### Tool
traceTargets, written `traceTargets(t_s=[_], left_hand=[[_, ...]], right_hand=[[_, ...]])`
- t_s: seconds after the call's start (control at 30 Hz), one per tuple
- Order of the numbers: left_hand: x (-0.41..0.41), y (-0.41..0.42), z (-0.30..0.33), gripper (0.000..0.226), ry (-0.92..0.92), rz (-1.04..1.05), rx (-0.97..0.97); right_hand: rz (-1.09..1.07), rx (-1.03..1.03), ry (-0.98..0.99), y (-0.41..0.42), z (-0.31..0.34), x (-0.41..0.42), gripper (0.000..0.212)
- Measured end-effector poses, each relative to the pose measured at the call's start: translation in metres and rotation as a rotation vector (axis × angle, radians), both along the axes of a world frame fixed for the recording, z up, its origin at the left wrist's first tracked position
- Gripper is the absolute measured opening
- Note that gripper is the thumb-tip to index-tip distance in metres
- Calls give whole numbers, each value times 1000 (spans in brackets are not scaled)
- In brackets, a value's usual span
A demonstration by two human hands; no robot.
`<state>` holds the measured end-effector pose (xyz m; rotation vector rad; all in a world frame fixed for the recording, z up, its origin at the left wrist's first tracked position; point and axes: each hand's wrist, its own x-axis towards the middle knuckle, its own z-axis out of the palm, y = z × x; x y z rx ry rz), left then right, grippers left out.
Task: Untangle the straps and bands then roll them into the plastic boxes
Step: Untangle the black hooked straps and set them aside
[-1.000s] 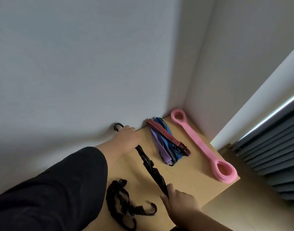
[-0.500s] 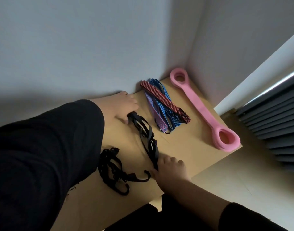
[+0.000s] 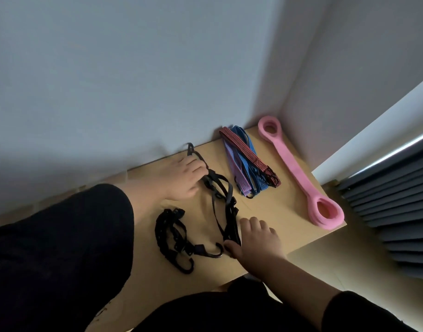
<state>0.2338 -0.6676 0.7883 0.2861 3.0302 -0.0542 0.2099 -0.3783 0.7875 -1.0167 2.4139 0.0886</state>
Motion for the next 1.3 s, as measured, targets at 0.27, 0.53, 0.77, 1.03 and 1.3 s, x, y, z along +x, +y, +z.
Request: traceTargets(t_s=[0.27, 0.53, 0.77, 1.03, 1.3], left_hand=[[106, 29, -26, 57, -403, 762, 430], [152, 43, -48, 54, -349, 963, 611], [173, 36, -25, 25, -132, 1083, 1074], [158, 59, 50, 27, -55, 840, 1415], [141, 55, 77, 55, -216, 555, 1116]], right_hand=[[376, -178, -159, -39, 7, 38, 35], [409, 22, -198, -64, -12, 71, 47], [278, 23, -178, -74, -5, 87, 31], [-111, -307, -509, -77, 31, 105, 78], [-535, -620, -357, -53, 72, 73, 20]])
